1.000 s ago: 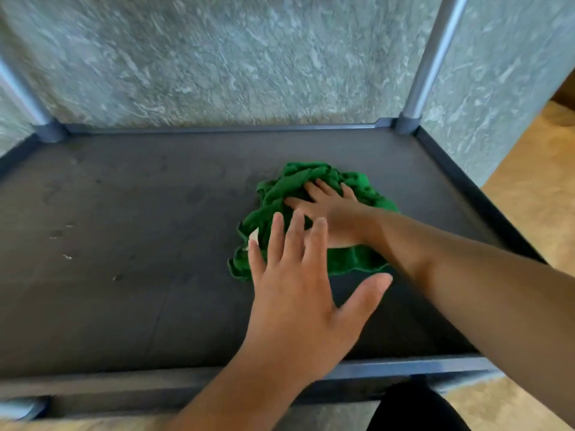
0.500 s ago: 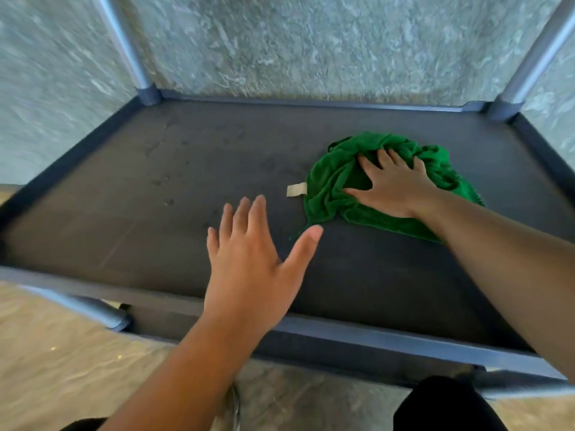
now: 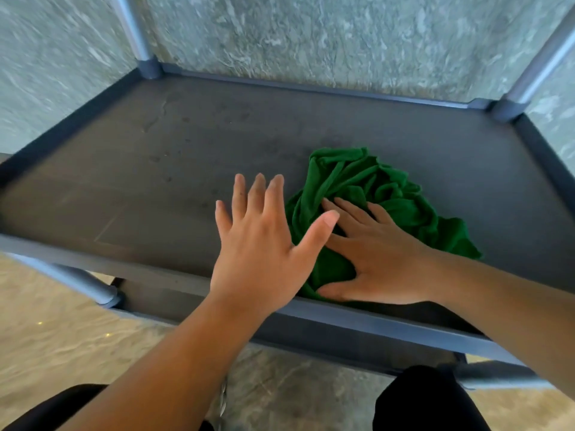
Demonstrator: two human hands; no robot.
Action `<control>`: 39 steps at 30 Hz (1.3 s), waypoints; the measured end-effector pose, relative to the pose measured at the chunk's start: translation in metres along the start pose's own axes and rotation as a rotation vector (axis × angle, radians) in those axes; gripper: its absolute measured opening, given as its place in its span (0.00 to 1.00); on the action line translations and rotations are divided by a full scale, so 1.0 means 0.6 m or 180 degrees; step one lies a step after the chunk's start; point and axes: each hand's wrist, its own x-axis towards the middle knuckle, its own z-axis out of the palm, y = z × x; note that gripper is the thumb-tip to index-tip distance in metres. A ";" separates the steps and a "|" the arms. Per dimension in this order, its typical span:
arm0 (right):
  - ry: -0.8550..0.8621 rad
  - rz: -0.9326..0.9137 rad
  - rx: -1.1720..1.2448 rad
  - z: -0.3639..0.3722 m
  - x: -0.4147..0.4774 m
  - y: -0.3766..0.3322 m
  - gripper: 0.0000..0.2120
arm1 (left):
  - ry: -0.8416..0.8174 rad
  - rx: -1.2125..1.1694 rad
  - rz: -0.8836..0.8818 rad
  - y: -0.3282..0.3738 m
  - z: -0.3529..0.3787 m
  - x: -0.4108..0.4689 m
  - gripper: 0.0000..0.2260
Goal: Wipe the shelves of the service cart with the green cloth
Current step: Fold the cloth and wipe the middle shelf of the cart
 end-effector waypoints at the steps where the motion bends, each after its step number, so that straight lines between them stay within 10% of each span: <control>1: -0.0001 0.0034 0.0036 -0.003 0.007 -0.004 0.46 | -0.0102 0.0042 -0.0020 -0.001 0.001 0.001 0.48; 26: 0.0751 0.1885 0.0523 -0.106 0.322 0.156 0.49 | -0.0731 0.0371 0.0084 0.011 0.010 0.010 0.45; 39: 0.0559 0.1237 0.0360 -0.052 0.196 0.089 0.54 | -0.0301 0.0299 0.0065 0.009 0.011 0.010 0.45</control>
